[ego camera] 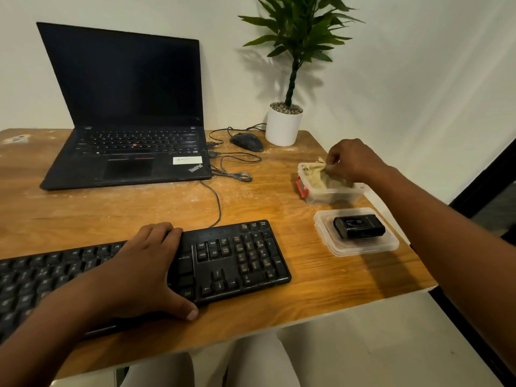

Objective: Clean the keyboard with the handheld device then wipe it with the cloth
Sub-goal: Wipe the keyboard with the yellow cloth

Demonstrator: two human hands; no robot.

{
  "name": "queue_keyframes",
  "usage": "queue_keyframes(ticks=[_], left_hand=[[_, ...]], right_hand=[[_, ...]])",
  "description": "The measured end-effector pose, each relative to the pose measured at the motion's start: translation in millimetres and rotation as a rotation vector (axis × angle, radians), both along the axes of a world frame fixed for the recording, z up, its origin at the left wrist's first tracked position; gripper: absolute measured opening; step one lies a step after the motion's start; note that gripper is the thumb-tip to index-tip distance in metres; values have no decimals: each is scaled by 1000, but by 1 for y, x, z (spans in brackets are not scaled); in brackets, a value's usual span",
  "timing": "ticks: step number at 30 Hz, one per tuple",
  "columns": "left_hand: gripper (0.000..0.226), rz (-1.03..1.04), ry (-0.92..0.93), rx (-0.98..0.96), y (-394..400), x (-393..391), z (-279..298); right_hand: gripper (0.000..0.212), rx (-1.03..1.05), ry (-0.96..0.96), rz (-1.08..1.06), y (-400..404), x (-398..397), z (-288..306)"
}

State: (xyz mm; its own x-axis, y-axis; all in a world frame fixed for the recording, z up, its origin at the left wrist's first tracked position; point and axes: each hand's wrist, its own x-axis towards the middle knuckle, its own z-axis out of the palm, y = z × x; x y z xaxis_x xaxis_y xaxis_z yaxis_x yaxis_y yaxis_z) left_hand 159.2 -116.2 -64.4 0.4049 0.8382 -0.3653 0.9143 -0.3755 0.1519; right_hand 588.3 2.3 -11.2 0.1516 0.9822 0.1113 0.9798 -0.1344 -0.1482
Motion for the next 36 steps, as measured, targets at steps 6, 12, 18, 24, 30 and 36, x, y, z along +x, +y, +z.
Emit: queue_keyframes(ticks=[6, 12, 18, 24, 30, 36], left_hand=[[156, 18, -16, -25, -5, 1, 7], [149, 38, -133, -6, -16, -1, 22], [131, 56, -401, 59, -37, -13, 52], [113, 102, -663, 48, -54, -33, 79], [101, 154, -1000, -10, -51, -48, 97], [33, 158, -1199, -315, -53, -63, 90]], right_hand=[[15, 157, 164, 49, -24, -12, 45], [15, 216, 364, 92, -53, -48, 86], [11, 77, 701, 211, -84, -107, 107], [8, -216, 948, 396, -113, -175, 104], [32, -454, 1080, 589, -135, -234, 92], [43, -516, 1155, 577, -140, -264, 87]])
